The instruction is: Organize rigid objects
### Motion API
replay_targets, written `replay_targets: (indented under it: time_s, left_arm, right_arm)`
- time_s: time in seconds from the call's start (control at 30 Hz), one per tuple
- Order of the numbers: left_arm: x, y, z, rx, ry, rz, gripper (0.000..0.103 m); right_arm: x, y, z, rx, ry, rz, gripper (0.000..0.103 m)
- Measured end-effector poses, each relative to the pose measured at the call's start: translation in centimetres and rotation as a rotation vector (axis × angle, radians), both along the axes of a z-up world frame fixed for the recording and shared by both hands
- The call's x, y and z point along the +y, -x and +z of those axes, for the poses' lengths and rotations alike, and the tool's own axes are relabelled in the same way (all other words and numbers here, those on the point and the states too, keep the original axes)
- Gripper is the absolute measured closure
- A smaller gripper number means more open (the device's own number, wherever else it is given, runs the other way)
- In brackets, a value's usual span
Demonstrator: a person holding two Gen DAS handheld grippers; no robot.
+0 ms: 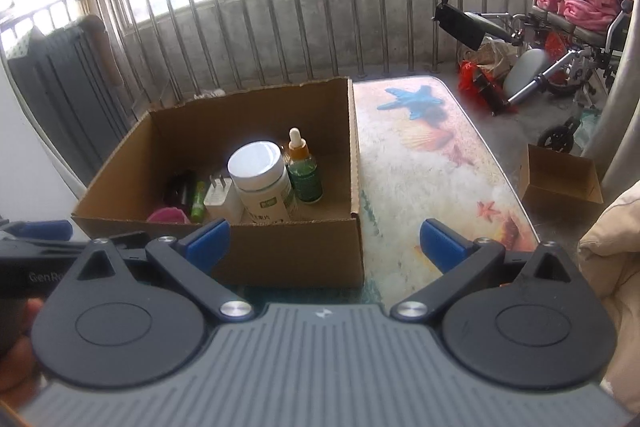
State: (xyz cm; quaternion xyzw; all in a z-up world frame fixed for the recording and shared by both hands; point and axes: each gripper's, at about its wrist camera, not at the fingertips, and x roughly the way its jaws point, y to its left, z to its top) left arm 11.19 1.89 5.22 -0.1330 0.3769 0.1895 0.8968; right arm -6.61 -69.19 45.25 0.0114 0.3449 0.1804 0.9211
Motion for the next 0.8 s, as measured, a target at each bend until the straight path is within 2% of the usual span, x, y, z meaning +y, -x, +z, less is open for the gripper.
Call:
replay_targets:
  time_s: [0.13, 0.4, 0.8]
  left_arm:
    - [0.2, -0.3, 0.0, -0.006, 0.022, 0.01, 0.0]
    - [0.2, -1.1, -0.4, 0.0, 0.014, 0.012, 0.0]
    - [-0.1, -1.0, -0.5, 0.015, -0.026, 0.01, 0.001]
  right_arm:
    - [1.1, -0.6, -0.5, 0.02, 0.009, 0.031, 0.001]
    - [1.9, -1.7, -0.9, 0.029, 0.027, 0.036, 0.001]
    - [1.8, -1.6, -1.0, 0.032, 0.036, 0.039, 0.001]
